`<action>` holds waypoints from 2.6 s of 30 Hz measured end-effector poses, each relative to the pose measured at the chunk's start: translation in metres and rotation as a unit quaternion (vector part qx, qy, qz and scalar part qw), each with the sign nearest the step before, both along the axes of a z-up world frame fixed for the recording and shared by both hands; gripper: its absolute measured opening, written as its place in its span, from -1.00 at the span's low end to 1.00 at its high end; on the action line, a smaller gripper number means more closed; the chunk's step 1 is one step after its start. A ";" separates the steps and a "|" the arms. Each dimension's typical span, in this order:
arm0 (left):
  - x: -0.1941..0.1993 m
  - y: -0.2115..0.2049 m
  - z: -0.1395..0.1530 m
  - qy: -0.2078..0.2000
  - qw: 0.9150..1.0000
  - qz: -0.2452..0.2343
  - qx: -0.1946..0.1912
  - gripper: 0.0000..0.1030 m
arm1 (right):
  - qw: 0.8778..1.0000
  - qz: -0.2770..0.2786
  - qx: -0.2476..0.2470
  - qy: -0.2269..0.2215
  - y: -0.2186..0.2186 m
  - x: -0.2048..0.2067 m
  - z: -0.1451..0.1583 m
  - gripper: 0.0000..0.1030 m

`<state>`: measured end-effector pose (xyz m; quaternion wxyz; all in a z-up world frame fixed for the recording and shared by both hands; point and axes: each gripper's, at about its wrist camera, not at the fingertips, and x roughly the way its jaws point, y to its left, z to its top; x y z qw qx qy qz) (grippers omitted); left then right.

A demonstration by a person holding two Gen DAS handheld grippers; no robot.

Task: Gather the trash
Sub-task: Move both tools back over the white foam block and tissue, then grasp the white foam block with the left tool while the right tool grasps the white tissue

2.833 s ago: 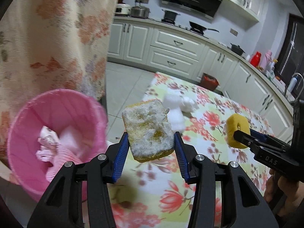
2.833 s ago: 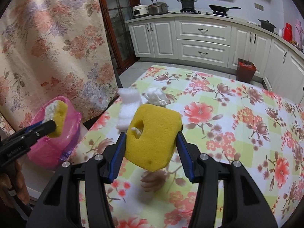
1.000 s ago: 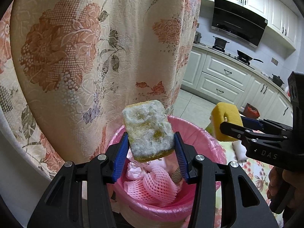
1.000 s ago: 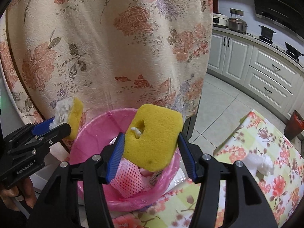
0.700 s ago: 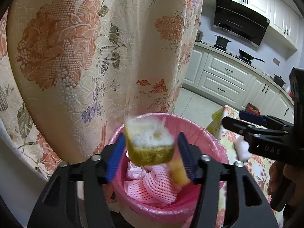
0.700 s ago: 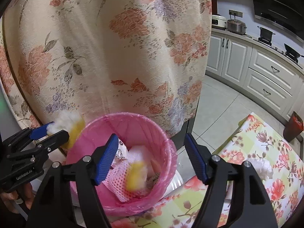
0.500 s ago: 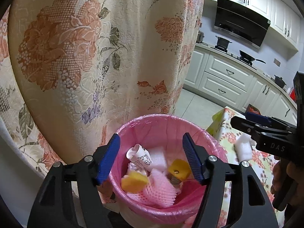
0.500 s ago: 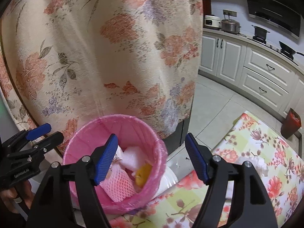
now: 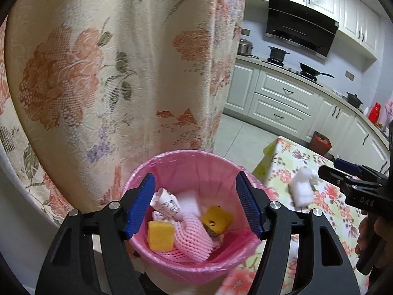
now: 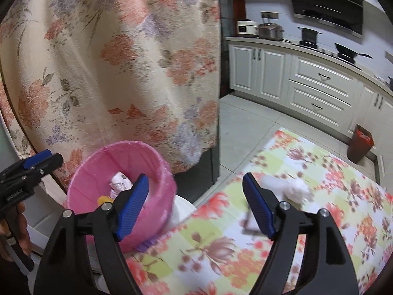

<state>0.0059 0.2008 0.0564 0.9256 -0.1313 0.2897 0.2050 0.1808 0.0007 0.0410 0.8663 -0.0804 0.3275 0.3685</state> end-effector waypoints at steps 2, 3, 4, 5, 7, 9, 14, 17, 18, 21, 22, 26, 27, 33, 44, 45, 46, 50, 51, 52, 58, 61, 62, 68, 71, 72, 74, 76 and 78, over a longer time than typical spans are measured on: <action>0.002 -0.008 0.002 0.000 1.000 -0.006 0.001 0.20 | 1.000 -0.012 0.000 0.000 -0.015 0.001 -0.001 0.48; 0.003 -0.011 0.002 0.000 1.000 -0.009 0.002 0.20 | 1.000 -0.018 -0.001 0.001 -0.024 0.001 -0.002 0.49; 0.005 -0.015 0.002 0.000 1.000 -0.013 0.002 0.20 | 1.000 -0.024 -0.001 0.001 -0.030 0.001 -0.003 0.50; 0.006 -0.019 0.002 0.000 1.000 -0.016 0.001 0.20 | 1.000 -0.029 -0.002 0.001 -0.038 0.001 -0.004 0.50; 0.009 -0.028 0.003 0.001 1.000 -0.024 0.001 0.20 | 0.999 -0.040 -0.001 0.002 -0.053 0.001 -0.006 0.50; 0.012 -0.037 0.004 0.001 0.999 -0.032 0.002 0.20 | 0.999 -0.051 -0.002 0.002 -0.069 0.001 -0.008 0.51; 0.020 -0.059 0.005 0.002 0.999 -0.052 0.003 0.20 | 0.997 -0.072 -0.003 0.004 -0.099 0.000 -0.013 0.53; 0.025 -0.073 0.006 0.004 0.998 -0.064 0.005 0.20 | 0.997 -0.083 -0.005 0.005 -0.117 -0.001 -0.016 0.53; 0.027 -0.077 0.006 0.005 0.998 -0.067 0.005 0.20 | 0.996 -0.086 -0.003 0.008 -0.123 -0.001 -0.018 0.54; 0.032 -0.091 0.005 0.007 0.997 -0.081 0.005 0.20 | 0.995 -0.095 -0.003 0.011 -0.137 -0.002 -0.021 0.54; 0.035 -0.096 0.005 0.007 0.996 -0.085 0.005 0.20 | 0.995 -0.097 -0.003 0.012 -0.139 -0.002 -0.022 0.54; 0.045 -0.111 0.002 0.011 0.995 -0.101 0.001 0.20 | 0.994 -0.110 -0.002 0.013 -0.157 -0.002 -0.024 0.54; 0.047 -0.114 0.001 0.013 0.995 -0.103 0.001 0.20 | 0.993 -0.114 -0.001 0.013 -0.162 -0.001 -0.025 0.55; 0.066 -0.136 -0.009 0.023 0.992 -0.123 -0.004 0.20 | 0.992 -0.129 0.001 0.013 -0.184 0.004 -0.030 0.56; 0.116 -0.168 -0.044 0.053 0.988 -0.145 -0.019 0.20 | 0.990 -0.138 -0.002 0.007 -0.208 0.031 -0.044 0.56; 0.120 -0.170 -0.048 0.056 0.987 -0.147 -0.021 0.20 | 0.990 -0.139 -0.003 0.007 -0.210 0.034 -0.045 0.56; 0.126 -0.172 -0.052 0.060 0.987 -0.149 -0.023 0.20 | 0.990 -0.140 -0.004 0.008 -0.212 0.037 -0.047 0.56; 0.152 -0.181 -0.067 0.073 0.985 -0.152 -0.029 0.20 | 0.990 -0.143 -0.006 0.014 -0.220 0.051 -0.056 0.56; 0.156 -0.182 -0.071 0.076 0.985 -0.152 -0.030 0.20 | 0.990 -0.143 -0.007 0.016 -0.221 0.055 -0.059 0.56; 0.162 -0.184 -0.075 0.079 0.985 -0.152 -0.032 0.20 | 0.989 -0.144 -0.007 0.018 -0.222 0.058 -0.060 0.56; 0.197 -0.193 -0.100 0.102 0.982 -0.153 -0.039 0.20 | 0.990 -0.140 -0.010 0.027 -0.225 0.079 -0.074 0.56; 0.211 -0.195 -0.111 0.113 0.981 -0.153 -0.042 0.20 | 0.990 -0.138 -0.010 0.031 -0.225 0.089 -0.081 0.56; 0.216 -0.195 -0.114 0.117 0.980 -0.153 -0.042 0.20 | 0.990 -0.136 -0.011 0.033 -0.224 0.092 -0.083 0.56; 0.239 -0.194 -0.133 0.135 0.979 -0.149 -0.045 0.20 | 0.990 -0.130 -0.013 0.042 -0.220 0.110 -0.093 0.56; 0.247 -0.194 -0.142 0.144 0.978 -0.146 -0.045 0.20 | 0.991 -0.127 -0.016 0.044 -0.216 0.116 -0.097 0.56; 0.249 -0.194 -0.143 0.146 0.977 -0.147 -0.044 0.20 | 0.991 -0.125 -0.017 0.046 -0.214 0.119 -0.098 0.56; 0.252 -0.194 -0.147 0.151 0.976 -0.149 -0.039 0.15 | 0.991 -0.122 -0.019 0.047 -0.211 0.122 -0.100 0.56; 0.253 -0.193 -0.150 0.156 0.975 -0.152 -0.038 -0.04 | 0.992 -0.119 -0.020 0.048 -0.207 0.126 -0.102 0.56; 0.253 -0.190 -0.150 0.154 0.975 -0.153 -0.041 -0.05 | 0.992 -0.115 -0.021 0.049 -0.201 0.129 -0.103 0.58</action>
